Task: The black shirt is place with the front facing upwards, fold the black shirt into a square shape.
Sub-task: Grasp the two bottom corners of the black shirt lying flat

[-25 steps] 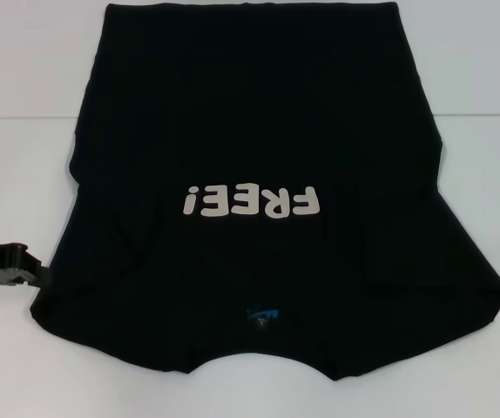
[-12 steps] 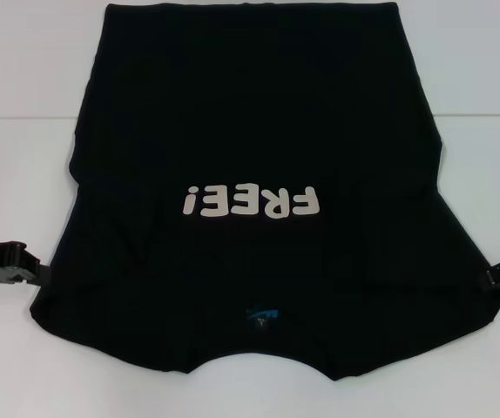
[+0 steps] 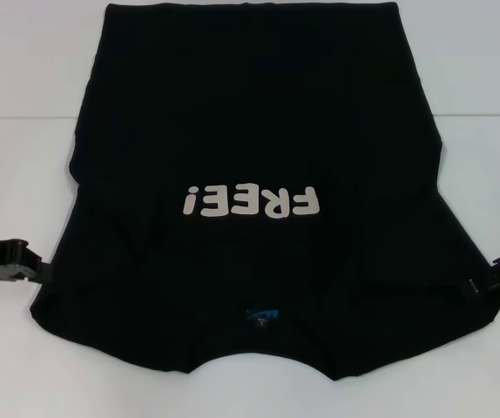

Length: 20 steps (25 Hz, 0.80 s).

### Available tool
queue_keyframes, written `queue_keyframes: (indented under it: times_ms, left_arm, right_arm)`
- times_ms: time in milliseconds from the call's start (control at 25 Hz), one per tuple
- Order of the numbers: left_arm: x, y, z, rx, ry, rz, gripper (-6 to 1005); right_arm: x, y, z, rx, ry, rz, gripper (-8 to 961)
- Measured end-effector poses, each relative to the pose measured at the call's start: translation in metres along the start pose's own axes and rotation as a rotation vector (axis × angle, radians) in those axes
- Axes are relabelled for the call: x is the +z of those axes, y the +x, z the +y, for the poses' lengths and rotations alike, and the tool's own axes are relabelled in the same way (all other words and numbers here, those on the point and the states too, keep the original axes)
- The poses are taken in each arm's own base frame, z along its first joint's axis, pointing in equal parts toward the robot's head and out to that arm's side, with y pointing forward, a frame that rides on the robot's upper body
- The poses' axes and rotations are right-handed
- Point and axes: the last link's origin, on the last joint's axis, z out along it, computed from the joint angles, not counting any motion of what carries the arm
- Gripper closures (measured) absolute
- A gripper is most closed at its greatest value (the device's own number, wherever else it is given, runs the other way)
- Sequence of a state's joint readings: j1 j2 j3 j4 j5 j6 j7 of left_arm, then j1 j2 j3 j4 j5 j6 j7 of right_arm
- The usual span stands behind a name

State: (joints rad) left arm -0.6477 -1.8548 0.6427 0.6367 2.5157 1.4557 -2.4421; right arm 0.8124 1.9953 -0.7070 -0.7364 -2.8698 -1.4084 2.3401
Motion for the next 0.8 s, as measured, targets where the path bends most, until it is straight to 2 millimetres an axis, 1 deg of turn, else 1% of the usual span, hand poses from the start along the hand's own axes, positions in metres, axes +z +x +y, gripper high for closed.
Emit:
queue_keyframes:
  times_ms: [560, 800]
  left_arm:
    - [0.0, 0.002, 0.001, 0.005, -0.001, 0.001, 950]
    - [0.0, 0.001, 0.002, 0.005, -0.002, 0.001, 950]
  right_arm:
    - [0.007, -0.001, 0.005, -0.018, -0.008, 0.02, 161]
    - [0.009, -0.003, 0.013, -0.03, -0.03, 0.03, 160]
